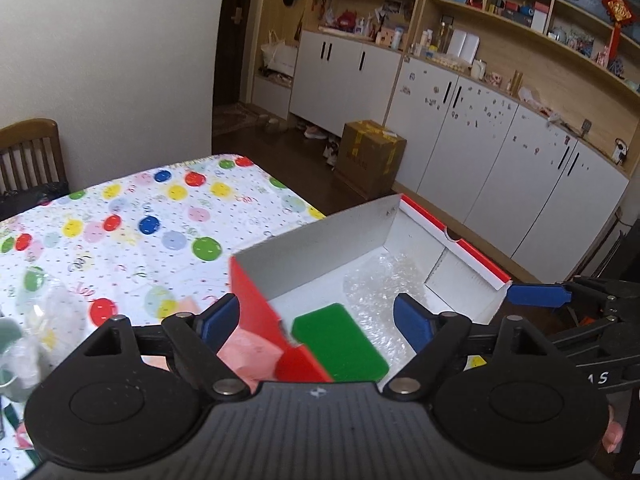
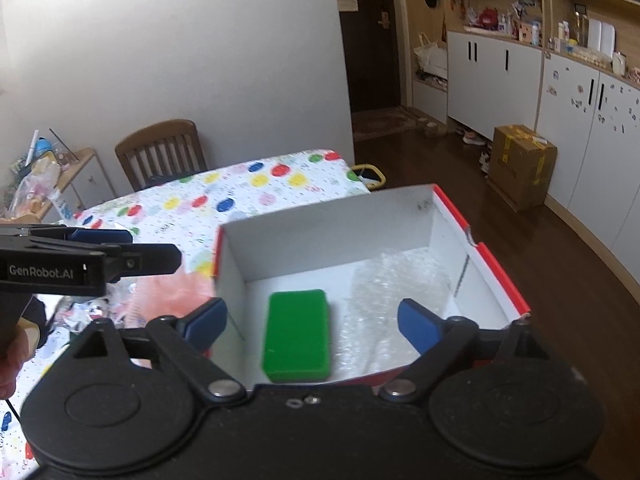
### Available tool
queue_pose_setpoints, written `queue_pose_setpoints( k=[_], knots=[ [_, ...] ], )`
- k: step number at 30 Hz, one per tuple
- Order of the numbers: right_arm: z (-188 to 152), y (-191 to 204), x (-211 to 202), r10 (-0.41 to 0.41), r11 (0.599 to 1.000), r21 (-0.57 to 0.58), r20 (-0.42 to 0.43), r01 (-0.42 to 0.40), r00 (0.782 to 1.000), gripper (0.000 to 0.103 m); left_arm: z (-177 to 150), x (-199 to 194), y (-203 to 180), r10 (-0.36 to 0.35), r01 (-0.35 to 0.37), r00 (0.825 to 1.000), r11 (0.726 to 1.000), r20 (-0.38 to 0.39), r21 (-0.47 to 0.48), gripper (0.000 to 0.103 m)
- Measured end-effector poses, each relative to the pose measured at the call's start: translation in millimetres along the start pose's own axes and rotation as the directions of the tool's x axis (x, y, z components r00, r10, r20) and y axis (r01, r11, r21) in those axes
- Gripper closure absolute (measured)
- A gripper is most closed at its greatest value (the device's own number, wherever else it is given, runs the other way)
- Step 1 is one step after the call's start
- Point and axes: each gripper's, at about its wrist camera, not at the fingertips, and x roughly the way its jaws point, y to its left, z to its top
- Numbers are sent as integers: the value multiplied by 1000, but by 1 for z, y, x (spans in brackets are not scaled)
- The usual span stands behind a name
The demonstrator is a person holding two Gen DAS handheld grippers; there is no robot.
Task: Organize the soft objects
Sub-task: 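Grasp the Christmas tote bag with the left tool while the right tool grasps the pink puff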
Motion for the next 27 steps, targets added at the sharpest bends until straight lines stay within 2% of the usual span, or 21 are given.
queue_pose_setpoints(
  k=[5, 6, 7, 8, 13, 20, 27],
  knots=[
    [0, 24, -10, 22, 1000, -9, 24, -22, 999, 2, -7, -31, 23, -14, 15, 999, 1000, 30, -18, 16],
    [0, 29, -11, 28, 1000, -14, 28, -27, 999, 2, -8, -38, 27, -15, 16, 999, 1000, 38, -20, 12],
    [0, 34, -11, 35, 999, -21, 29, -35, 999, 2, -10, -44, 31, -17, 18, 999, 1000, 45, -20, 1],
    [-1, 40, -11, 41, 999, -29, 29, -40, 999, 1, -12, -51, 35, -19, 20, 998, 1000, 53, -16, 0],
    [-5, 67, -8, 51, 996, -70, 21, -50, 998, 1, -25, -78, 57, -3, 4, 995, 1000, 96, -4, 0],
    [-9, 94, 0, 56, 995, -80, 13, -55, 998, 1, -53, -104, 91, 35, -34, 993, 999, 112, -11, 0],
    [-13, 121, 21, 58, 993, -102, -13, -59, 998, 1, -91, -115, 119, 96, -93, 992, 995, 81, -46, 0]
  ],
)
